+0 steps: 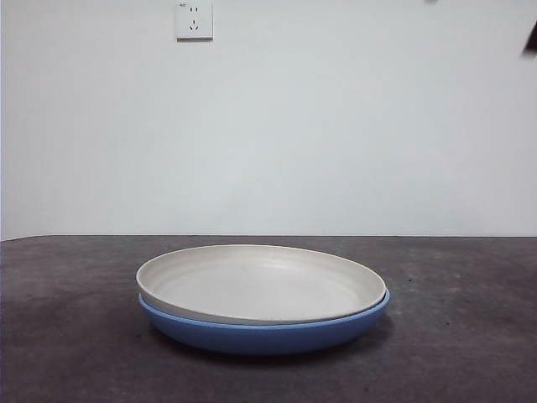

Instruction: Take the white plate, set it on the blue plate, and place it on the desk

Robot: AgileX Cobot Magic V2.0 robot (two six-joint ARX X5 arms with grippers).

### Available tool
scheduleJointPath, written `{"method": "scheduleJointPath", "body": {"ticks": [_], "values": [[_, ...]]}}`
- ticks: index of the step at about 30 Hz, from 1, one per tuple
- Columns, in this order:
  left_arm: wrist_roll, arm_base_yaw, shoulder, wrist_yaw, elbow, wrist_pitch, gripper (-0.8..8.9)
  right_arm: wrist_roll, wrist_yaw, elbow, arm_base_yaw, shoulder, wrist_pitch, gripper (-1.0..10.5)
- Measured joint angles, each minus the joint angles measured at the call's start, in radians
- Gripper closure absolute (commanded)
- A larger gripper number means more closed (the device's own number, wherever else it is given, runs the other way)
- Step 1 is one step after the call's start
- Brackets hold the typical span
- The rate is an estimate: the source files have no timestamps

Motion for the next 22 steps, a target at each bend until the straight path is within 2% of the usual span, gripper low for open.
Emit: {"method": "scheduleJointPath", "body": {"ticks": [9,22], "values": [[0.000,0.000,0.000,0.000,0.000,0.000,2.11,0.000,0.027,0.000,0.028,-0.271,-0.141,3.7],[0.000,0.000,0.000,0.000,0.000,0.000,2.22,-0.001,0.028,0.000,0.028,-0.501,-0.149,3.7]]}}
